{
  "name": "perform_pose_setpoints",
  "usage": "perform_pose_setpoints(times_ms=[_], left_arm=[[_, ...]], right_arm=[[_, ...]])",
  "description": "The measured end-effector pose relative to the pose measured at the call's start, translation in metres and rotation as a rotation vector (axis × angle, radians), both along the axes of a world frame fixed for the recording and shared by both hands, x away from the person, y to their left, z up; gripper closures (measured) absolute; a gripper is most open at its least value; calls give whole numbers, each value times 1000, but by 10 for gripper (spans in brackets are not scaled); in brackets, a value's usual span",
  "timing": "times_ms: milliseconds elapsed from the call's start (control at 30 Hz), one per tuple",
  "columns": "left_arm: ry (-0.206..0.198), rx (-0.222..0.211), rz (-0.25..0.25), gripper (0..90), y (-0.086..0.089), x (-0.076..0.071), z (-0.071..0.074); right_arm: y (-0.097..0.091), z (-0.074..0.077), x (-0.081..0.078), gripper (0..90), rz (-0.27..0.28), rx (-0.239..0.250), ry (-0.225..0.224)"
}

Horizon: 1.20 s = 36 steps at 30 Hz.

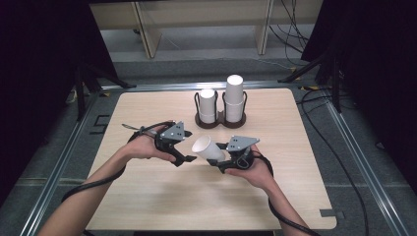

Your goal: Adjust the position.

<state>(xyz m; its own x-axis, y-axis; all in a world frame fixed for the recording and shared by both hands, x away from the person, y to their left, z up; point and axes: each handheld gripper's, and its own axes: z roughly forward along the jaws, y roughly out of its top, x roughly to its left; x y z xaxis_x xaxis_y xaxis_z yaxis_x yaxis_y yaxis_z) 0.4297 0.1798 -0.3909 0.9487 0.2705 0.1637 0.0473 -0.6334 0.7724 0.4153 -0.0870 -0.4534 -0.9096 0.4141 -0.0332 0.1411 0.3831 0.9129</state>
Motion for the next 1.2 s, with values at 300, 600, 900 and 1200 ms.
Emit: perform_pose_setpoints(times_ms=[300, 600, 900, 1200], left_arm=[[17, -212, 191, 131, 16, -28, -23], [27, -412, 306, 124, 20, -46, -44], [18, -462, 378, 115, 24, -60, -60], [28, -482, 415, 106, 25, -65, -66]], right_arm=[[-12, -9, -12, 350, -136, 157, -42], [-13, -11, -13, 348, -148, 172, -28], [-11, -15, -19, 347, -165, 188, 1], [-10, -15, -20, 347, -166, 225, 26]])
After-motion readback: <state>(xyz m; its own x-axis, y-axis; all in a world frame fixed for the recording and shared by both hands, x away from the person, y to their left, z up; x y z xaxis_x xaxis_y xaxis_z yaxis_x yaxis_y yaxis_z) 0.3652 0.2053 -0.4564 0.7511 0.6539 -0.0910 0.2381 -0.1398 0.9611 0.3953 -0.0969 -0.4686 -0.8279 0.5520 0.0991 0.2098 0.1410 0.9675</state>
